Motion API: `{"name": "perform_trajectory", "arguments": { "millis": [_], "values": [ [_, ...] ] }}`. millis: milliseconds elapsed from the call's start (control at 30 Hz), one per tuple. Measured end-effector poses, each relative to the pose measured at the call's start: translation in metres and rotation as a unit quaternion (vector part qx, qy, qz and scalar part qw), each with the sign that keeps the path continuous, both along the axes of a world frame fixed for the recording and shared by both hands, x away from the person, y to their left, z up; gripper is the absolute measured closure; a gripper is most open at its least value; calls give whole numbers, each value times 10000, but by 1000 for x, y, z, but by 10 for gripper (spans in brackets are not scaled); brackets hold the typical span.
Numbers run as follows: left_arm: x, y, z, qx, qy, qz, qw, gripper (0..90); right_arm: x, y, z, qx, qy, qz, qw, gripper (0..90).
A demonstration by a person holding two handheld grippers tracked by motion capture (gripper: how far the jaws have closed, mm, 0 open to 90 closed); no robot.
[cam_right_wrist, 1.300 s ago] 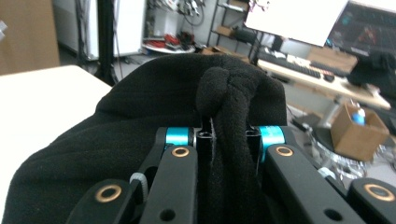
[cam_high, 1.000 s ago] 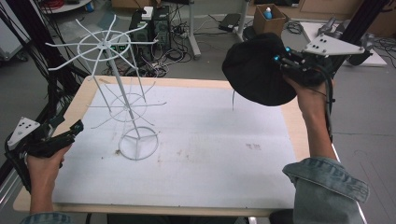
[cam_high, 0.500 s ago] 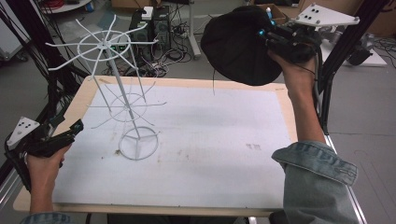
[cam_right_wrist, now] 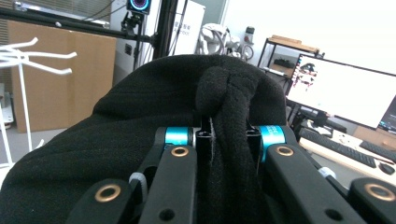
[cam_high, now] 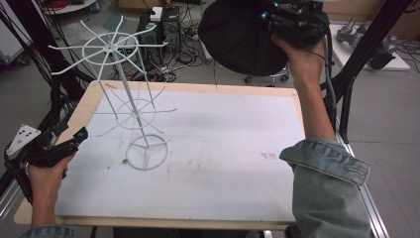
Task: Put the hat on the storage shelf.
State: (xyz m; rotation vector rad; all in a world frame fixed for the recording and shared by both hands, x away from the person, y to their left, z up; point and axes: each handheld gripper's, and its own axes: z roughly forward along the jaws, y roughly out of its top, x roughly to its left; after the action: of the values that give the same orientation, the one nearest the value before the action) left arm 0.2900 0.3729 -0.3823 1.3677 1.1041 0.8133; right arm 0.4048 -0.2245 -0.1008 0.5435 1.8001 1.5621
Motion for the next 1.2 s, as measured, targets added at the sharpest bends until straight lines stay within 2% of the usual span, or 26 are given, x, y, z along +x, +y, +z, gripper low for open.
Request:
{"name": "perform_trajectory", "arguments": {
  "millis": [167, 367, 767, 1100, 1200],
  "values": [
    [0, 0, 1, -1, -15, -7, 10000, 220, 0, 19, 20, -46, -123, 182, 9997, 818],
    [0, 0, 1, -28, -28, -7, 10000, 220, 0, 39, 33, -6, -203, 408, 9990, 816],
    [0, 2, 0, -39, -18, -7, 10000, 220, -2, 67, 38, 23, -288, 698, 9971, 812],
    [1, 1, 0, -83, -20, -8, 10000, 220, -5, 72, 44, 130, -351, 790, 9962, 809],
    [1, 1, 0, -110, -27, -21, 9999, 220, -7, 71, 45, 233, -354, 851, 9955, 808]
  ]
}}
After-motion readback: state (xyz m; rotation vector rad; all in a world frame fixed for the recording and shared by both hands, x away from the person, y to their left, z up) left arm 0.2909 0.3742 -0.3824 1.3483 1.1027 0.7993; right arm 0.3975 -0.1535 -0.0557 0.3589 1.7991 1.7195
